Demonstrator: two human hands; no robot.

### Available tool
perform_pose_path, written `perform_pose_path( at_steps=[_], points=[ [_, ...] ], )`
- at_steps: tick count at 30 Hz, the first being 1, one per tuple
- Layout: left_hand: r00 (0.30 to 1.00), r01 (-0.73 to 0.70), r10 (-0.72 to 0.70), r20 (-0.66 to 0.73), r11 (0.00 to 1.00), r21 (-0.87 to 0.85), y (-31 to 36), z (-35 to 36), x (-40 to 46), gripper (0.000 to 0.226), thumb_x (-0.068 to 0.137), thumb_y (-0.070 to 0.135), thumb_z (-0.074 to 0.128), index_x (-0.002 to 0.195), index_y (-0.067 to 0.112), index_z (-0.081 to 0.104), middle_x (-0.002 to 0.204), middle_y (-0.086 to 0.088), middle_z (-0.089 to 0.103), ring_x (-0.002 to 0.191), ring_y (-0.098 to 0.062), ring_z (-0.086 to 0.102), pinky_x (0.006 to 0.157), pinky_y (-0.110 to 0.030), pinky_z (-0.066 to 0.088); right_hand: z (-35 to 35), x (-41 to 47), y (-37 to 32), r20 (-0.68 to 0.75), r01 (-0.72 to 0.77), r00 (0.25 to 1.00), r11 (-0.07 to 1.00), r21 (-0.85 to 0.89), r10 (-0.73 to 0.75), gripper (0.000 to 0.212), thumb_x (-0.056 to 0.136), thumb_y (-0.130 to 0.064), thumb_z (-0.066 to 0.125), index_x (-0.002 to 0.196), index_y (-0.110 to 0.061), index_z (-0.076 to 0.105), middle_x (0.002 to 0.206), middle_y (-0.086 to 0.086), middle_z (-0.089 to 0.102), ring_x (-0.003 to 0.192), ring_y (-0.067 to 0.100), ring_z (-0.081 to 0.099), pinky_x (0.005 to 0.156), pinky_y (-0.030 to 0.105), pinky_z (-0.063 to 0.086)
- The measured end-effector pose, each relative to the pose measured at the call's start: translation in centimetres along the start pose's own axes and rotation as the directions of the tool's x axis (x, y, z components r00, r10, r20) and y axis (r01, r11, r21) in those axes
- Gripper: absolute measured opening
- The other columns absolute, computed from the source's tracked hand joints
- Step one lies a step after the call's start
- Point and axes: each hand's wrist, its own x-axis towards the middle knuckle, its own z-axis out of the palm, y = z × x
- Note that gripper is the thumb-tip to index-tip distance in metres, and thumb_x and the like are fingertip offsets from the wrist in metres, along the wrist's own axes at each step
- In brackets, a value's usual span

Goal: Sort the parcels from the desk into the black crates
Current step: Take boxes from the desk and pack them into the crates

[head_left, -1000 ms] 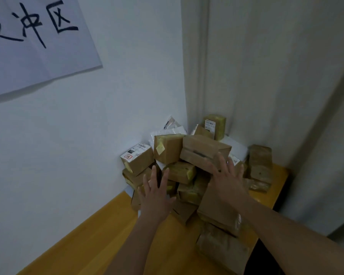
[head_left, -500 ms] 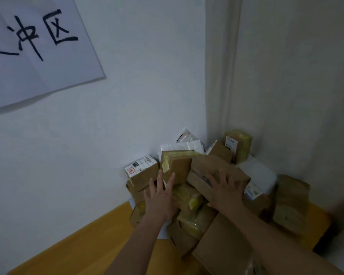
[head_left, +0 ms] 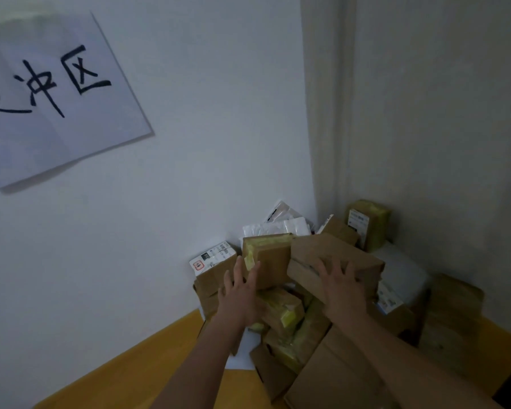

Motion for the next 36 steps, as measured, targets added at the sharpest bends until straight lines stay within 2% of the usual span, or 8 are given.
perform_pose_path(
  at_steps=[5, 8, 11, 15, 18, 21, 28, 36],
  points=[
    [0.999, 0.011, -0.02, -0.045, 0.981, -0.193, -0.2, -3.2, 0.1, 0.092, 0.092, 0.045, 0.061, 0.156, 0.025, -0.002, 0.161, -0.017, -0.013, 0.15, -0.036, -0.01, 0.121, -0.049, 0.008, -6.0, 1.2, 0.0, 0.021, -0.034, 0.999, 0.949, 0.312, 0.029, 0.093, 0.082, -0.042, 0.074, 0.15, -0.023, 0.014, 0.15, 0.012, 0.024, 0.135, 0.041, 0.025, 0.094, 0.043, 0.045],
    [0.993, 0.025, -0.056, -0.105, 0.96, -0.28, -0.8, -4.8, -0.4, 0.094, 0.089, 0.047, 0.066, 0.156, 0.024, 0.004, 0.162, -0.018, -0.004, 0.15, -0.038, 0.004, 0.119, -0.048, 0.017, -9.5, 2.3, 0.0, 0.051, -0.054, 0.998, 0.86, 0.508, 0.032, 0.093, 0.073, -0.039, 0.082, 0.144, -0.026, 0.024, 0.147, 0.011, 0.028, 0.133, 0.038, 0.029, 0.101, 0.046, 0.036],
    [0.989, 0.011, -0.068, -0.132, 0.921, -0.39, -1.6, -6.6, -1.2, 0.091, 0.091, 0.046, 0.063, 0.157, 0.021, 0.004, 0.162, -0.014, 0.0, 0.149, -0.034, 0.012, 0.117, -0.045, 0.022, -12.3, 3.0, -0.3, 0.046, -0.062, 0.998, 0.704, 0.708, 0.041, 0.09, 0.067, -0.042, 0.086, 0.137, -0.031, 0.03, 0.137, 0.007, 0.037, 0.122, 0.03, 0.042, 0.091, 0.039, 0.043],
    [0.981, 0.004, -0.128, -0.146, 0.767, -0.642, -1.9, -8.9, -2.1, 0.082, 0.097, 0.052, 0.049, 0.157, 0.018, 0.003, 0.164, -0.008, 0.004, 0.149, -0.031, 0.015, 0.118, -0.047, 0.024, -14.4, 2.8, -1.8, 0.104, -0.088, 0.993, 0.22, 0.971, -0.062, 0.077, 0.071, -0.037, 0.084, 0.131, -0.038, 0.037, 0.127, 0.001, 0.045, 0.102, 0.023, 0.057, 0.061, 0.032, 0.057],
    [0.978, 0.028, -0.175, -0.115, 0.652, -0.757, -2.4, -10.3, -2.8, 0.079, 0.097, 0.062, 0.034, 0.158, 0.021, 0.003, 0.165, -0.004, 0.009, 0.149, -0.032, 0.019, 0.117, -0.055, 0.026, -14.4, 2.7, -3.4, 0.156, -0.186, 0.973, -0.178, 0.966, -0.169, 0.066, 0.074, -0.03, 0.082, 0.127, -0.034, 0.044, 0.136, 0.006, 0.044, 0.118, 0.031, 0.055, 0.079, 0.05, 0.06],
    [0.985, -0.002, -0.147, -0.089, 0.508, -0.861, -3.2, -11.3, -4.0, 0.075, 0.094, 0.07, 0.026, 0.156, 0.03, 0.014, 0.16, 0.0, 0.025, 0.145, -0.03, 0.028, 0.114, -0.055, 0.03, -14.3, 2.0, -4.5, 0.137, -0.237, 0.953, -0.379, 0.895, -0.272, 0.064, 0.073, -0.028, 0.077, 0.13, -0.025, 0.048, 0.136, 0.009, 0.044, 0.123, 0.033, 0.05, 0.081, 0.051, 0.059],
    [0.986, -0.149, -0.033, -0.163, 0.257, -0.955, -3.8, -12.5, -6.2, 0.056, 0.097, 0.057, 0.044, 0.148, 0.047, 0.025, 0.138, 0.003, 0.052, 0.12, -0.025, 0.055, 0.098, -0.047, 0.047, -13.7, 1.3, -5.7, 0.044, -0.248, 0.91, -0.457, 0.854, -0.412, 0.052, 0.083, -0.036, 0.065, 0.134, -0.029, 0.056, 0.138, 0.009, 0.051, 0.126, 0.034, 0.052, 0.1, 0.058, 0.047],
    [0.942, -0.294, -0.095, -0.321, 0.223, -0.929, -4.4, -12.8, -7.3, 0.05, 0.099, 0.023, 0.056, 0.136, 0.051, 0.036, 0.134, 0.001, 0.058, 0.116, -0.02, 0.059, 0.096, -0.045, 0.052, -13.5, 1.3, -5.9, -0.011, -0.209, 0.875, -0.4, 0.892, -0.484, 0.072, 0.07, -0.041, 0.075, 0.138, -0.036, 0.054, 0.141, 0.007, 0.053, 0.132, 0.032, 0.049, 0.108, 0.06, 0.038]
  ],
)
